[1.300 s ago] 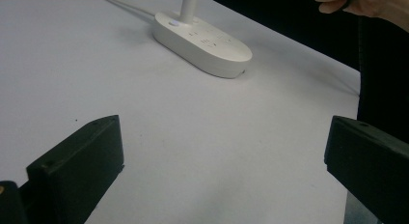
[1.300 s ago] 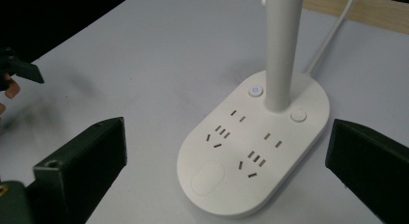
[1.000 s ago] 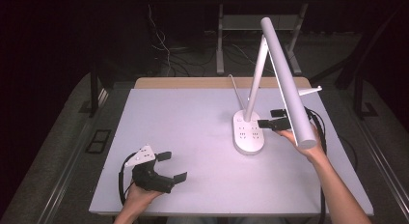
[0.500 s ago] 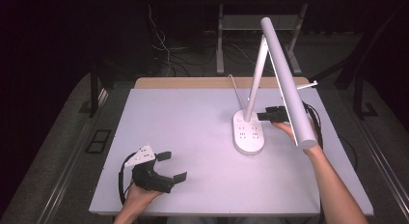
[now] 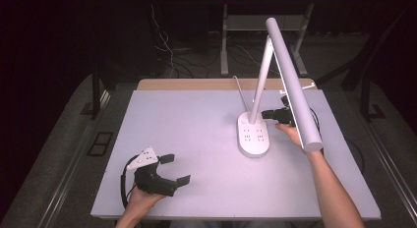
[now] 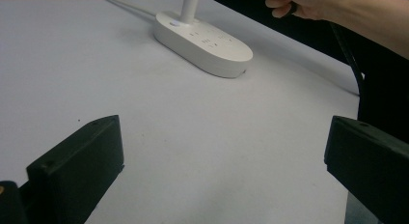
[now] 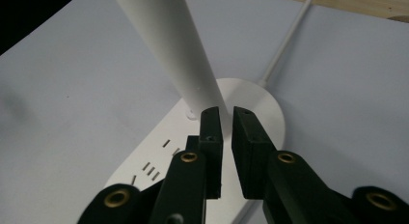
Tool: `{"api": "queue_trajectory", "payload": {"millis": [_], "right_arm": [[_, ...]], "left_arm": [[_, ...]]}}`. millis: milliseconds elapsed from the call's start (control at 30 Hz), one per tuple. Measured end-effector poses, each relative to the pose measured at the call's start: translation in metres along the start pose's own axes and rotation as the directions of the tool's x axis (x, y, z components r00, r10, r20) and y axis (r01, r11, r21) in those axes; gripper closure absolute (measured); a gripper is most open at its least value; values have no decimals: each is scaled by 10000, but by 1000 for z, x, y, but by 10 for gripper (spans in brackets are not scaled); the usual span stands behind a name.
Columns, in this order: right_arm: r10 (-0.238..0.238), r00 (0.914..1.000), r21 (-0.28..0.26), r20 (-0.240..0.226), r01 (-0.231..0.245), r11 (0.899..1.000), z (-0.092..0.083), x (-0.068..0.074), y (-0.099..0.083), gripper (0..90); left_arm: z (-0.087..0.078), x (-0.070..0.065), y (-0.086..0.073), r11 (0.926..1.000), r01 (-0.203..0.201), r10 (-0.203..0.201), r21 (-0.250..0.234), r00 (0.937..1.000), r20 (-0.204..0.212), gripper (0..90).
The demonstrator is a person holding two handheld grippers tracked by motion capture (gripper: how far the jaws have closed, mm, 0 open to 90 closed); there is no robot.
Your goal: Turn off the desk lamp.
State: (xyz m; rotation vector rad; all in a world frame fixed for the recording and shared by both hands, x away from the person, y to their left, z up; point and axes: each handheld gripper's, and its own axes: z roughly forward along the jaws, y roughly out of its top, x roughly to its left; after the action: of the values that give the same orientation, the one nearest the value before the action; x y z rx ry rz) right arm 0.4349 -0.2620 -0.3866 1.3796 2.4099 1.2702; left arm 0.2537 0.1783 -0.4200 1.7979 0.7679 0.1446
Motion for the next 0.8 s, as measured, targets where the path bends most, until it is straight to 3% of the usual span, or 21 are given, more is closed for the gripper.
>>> {"api": "queue_trajectory", "payload": {"millis": [100,467,533,800], "right_arm": [[264,9996,-18,68,-264,9997,5,-4,-1,898],[210,9997,244,126,-213,9995,28,-12,-6,899],[281,9991,328,312,-291,9990,31,-12,-7,899],[442,9987,434,265,-454,9980,40,-13,-9,900]], "left_arm": [[0,0,0,10000,-9,9,-3,10000,9,0],[-1,1,0,10000,7,-7,1,10000,4,0],[-1,1,0,10000,3,-3,-4,10000,9,0],[-2,1,0,10000,37,-37,-17,10000,34,0]]}}
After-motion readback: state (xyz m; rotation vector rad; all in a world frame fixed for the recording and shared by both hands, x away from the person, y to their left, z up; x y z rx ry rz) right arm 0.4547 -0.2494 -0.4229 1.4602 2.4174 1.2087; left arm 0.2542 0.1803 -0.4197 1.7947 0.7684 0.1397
